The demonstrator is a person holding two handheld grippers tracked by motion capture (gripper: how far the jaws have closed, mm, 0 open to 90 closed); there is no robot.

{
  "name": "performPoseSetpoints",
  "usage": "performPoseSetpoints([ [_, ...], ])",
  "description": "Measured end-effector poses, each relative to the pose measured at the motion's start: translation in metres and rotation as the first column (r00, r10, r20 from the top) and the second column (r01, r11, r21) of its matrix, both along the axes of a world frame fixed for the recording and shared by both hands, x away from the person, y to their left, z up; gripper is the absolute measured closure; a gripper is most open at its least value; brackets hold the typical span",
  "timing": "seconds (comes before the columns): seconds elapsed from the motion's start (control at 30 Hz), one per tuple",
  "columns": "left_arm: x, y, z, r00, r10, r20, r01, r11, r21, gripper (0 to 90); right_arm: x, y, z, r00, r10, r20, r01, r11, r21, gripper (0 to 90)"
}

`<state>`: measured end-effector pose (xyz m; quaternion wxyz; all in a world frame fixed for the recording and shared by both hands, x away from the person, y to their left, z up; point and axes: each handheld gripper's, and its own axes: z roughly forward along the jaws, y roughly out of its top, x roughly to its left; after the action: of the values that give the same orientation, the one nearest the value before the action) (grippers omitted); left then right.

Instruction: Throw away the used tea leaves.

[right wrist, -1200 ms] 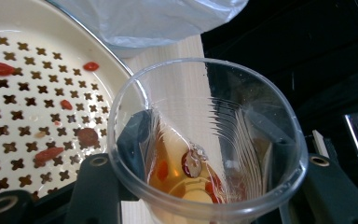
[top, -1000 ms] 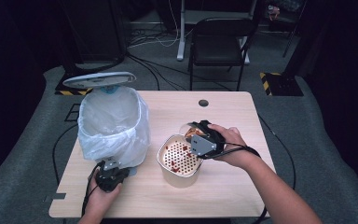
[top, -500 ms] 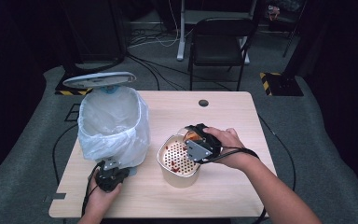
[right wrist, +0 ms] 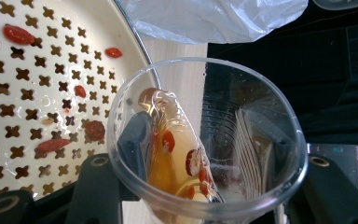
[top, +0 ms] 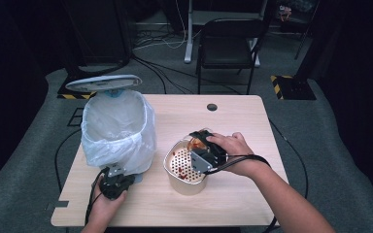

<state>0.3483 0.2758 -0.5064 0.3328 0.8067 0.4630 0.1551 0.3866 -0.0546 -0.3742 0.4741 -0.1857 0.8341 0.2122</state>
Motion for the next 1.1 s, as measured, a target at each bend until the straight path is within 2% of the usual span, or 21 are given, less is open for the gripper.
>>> performPoseSetpoints([
  [0.07, 0.000, 0.000, 0.000, 1.0000, -0.003, 0.000, 0.003, 1.0000, 0.001, 88.2, -0.002, 0.002, -0.001, 0.9997, 0.006, 0.025, -0.006, 0.9999, -0.015, 46.5],
  [0.27, 0.000, 0.000, 0.000, 1.0000, -0.002, 0.001, 0.002, 1.0000, 0.001, 88.2, -0.007, 0.006, -0.004, 0.9942, 0.033, 0.103, -0.023, 0.9946, -0.102, 46.5],
  [0.3, 0.000, 0.000, 0.000, 1.0000, -0.002, 0.001, 0.002, 1.0000, 0.000, 88.3, -0.008, 0.007, -0.004, 0.9931, 0.039, 0.111, -0.026, 0.9932, -0.113, 46.5],
  [0.33, 0.001, 0.001, 0.000, 0.9998, -0.021, 0.001, 0.021, 0.9997, 0.010, 88.3, -0.008, 0.008, -0.005, 0.9917, 0.042, 0.121, -0.027, 0.9921, -0.123, 46.5],
  [0.47, 0.001, 0.001, 0.000, 0.9997, -0.023, 0.001, 0.023, 0.9997, 0.010, 88.2, -0.009, 0.009, -0.007, 0.9872, 0.056, 0.150, -0.031, 0.9867, -0.160, 46.5],
  [0.63, 0.001, 0.001, 0.000, 0.9997, -0.023, 0.002, 0.023, 0.9997, 0.007, 88.2, -0.012, 0.011, -0.012, 0.9717, 0.069, 0.226, -0.019, 0.9762, -0.216, 46.5],
  [0.8, 0.001, 0.001, 0.000, 0.9997, -0.023, 0.002, 0.023, 0.9997, 0.008, 88.3, -0.015, 0.013, -0.014, 0.9575, 0.101, 0.270, -0.027, 0.9644, -0.263, 46.6],
  [0.83, 0.001, 0.001, 0.000, 0.9997, -0.023, 0.001, 0.023, 0.9997, 0.010, 88.2, -0.016, 0.013, -0.013, 0.9497, 0.107, 0.294, -0.022, 0.9599, -0.280, 46.6],
  [0.87, 0.001, 0.001, 0.000, 0.9997, -0.023, 0.001, 0.023, 0.9997, 0.010, 88.2, -0.018, 0.013, -0.015, 0.9396, 0.109, 0.324, -0.016, 0.9609, -0.277, 46.6],
  [0.9, 0.001, 0.001, 0.000, 0.9998, -0.022, 0.001, 0.022, 0.9997, 0.010, 88.3, -0.019, 0.014, -0.014, 0.9259, 0.131, 0.354, -0.019, 0.9527, -0.303, 46.6],
  [0.93, 0.001, 0.000, 0.000, 0.9999, -0.014, 0.004, 0.014, 0.9999, 0.000, 88.2, -0.020, 0.015, -0.013, 0.9088, 0.159, 0.386, -0.024, 0.9430, -0.332, 46.6],
  [0.97, 0.001, 0.001, 0.000, 0.9997, -0.023, 0.001, 0.023, 0.9997, 0.011, 88.3, -0.020, 0.015, -0.014, 0.9074, 0.169, 0.385, -0.023, 0.9343, -0.356, 46.6],
  [1.0, 0.001, 0.000, 0.000, 1.0000, -0.004, -0.004, 0.004, 1.0000, 0.005, 88.2, -0.022, 0.015, -0.015, 0.8900, 0.182, 0.418, -0.020, 0.9321, -0.362, 46.6],
  [1.03, 0.000, 0.000, 0.000, 1.0000, 0.000, -0.006, 0.000, 1.0000, 0.005, 88.2, -0.023, 0.015, -0.018, 0.8846, 0.191, 0.426, -0.021, 0.9280, -0.372, 46.6],
  [1.07, 0.001, 0.001, 0.000, 0.9997, -0.022, 0.001, 0.022, 0.9997, 0.011, 88.2, -0.023, 0.015, -0.019, 0.8763, 0.205, 0.436, -0.023, 0.9221, -0.386, 46.6],
  [1.1, 0.001, 0.001, 0.000, 0.9998, -0.020, 0.003, 0.020, 0.9997, 0.011, 88.2, -0.024, 0.015, -0.019, 0.8724, 0.209, 0.442, -0.022, 0.9200, -0.391, 46.6],
])
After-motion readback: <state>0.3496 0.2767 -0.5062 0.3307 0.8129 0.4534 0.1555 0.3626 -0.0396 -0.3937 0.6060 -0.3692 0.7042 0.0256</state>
